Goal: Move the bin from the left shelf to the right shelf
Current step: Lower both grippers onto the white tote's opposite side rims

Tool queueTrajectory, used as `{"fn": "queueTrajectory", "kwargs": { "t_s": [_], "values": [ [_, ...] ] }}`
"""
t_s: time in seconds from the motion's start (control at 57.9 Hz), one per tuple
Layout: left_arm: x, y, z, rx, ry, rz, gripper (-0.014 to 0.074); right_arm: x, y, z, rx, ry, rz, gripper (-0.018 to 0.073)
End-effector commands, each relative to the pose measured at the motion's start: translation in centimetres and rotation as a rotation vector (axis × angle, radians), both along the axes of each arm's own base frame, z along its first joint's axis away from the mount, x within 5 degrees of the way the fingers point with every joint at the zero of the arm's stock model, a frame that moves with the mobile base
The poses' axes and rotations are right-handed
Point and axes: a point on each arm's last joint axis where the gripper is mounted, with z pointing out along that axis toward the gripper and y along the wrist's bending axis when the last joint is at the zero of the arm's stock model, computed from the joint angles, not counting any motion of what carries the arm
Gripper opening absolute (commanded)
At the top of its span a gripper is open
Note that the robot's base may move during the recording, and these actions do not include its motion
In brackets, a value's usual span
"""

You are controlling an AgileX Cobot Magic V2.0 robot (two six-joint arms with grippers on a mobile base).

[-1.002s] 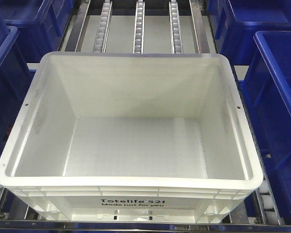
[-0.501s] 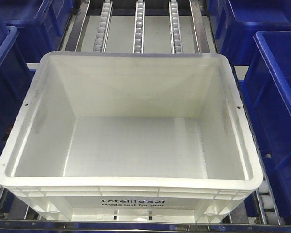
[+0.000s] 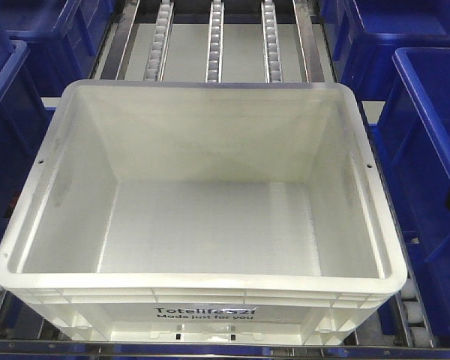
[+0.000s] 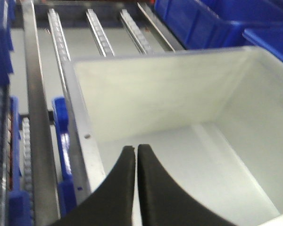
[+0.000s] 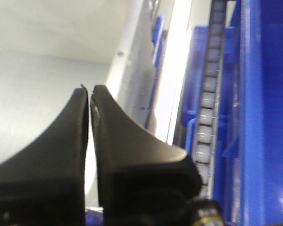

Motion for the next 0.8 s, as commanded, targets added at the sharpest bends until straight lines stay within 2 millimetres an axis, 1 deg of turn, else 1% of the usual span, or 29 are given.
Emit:
{"fn": "queueTrajectory", "kwargs": {
  "t_s": [0.0,0.104,0.242,0.346,0.38,0.449,0.518,0.553,0.657,0.778],
  "values": [
    [1.1,-0.4,1.1,-0.051,-0.035,0.002,-0.0006,1.4,0.3,1.3,0.035,-0.05,-0.014,-0.0008],
    [1.9,-0.5,0.8,-0.043,-0.008,0.004,-0.0006,2.3,0.5,0.8,0.027,-0.014,-0.016,-0.0007],
    [2.0,-0.5,0.8,-0.045,-0.011,0.006,0.0003,2.7,0.5,0.6,0.024,-0.002,-0.017,0.0006],
    [2.0,-0.5,0.8,-0.036,-0.016,0.003,0.0034,2.7,0.5,0.7,0.017,-0.016,-0.017,0.005],
    [2.0,-0.5,0.8,-0.027,-0.02,0.0,0.0048,2.7,0.5,0.7,0.013,-0.018,-0.015,0.0078],
    [2.0,-0.5,0.8,-0.007,-0.028,-0.007,0.009,2.7,0.5,0.7,0.008,-0.02,-0.013,0.0144],
    [2.0,-0.5,0.8,-0.002,-0.035,-0.008,0.0148,2.7,0.5,0.7,0.008,-0.02,-0.013,0.0234],
    [2.0,-0.5,0.8,0.002,-0.037,-0.009,0.0176,2.7,0.5,0.7,0.008,-0.02,-0.013,0.0284],
    [2.0,-0.5,0.8,0.008,-0.041,-0.01,0.0276,2.7,0.5,0.7,0.008,-0.02,-0.013,0.0487],
    [2.0,-0.5,0.9,0.006,-0.05,-0.006,0.0393,2.7,0.5,0.7,0.008,-0.02,-0.013,0.0657]
  ]
}}
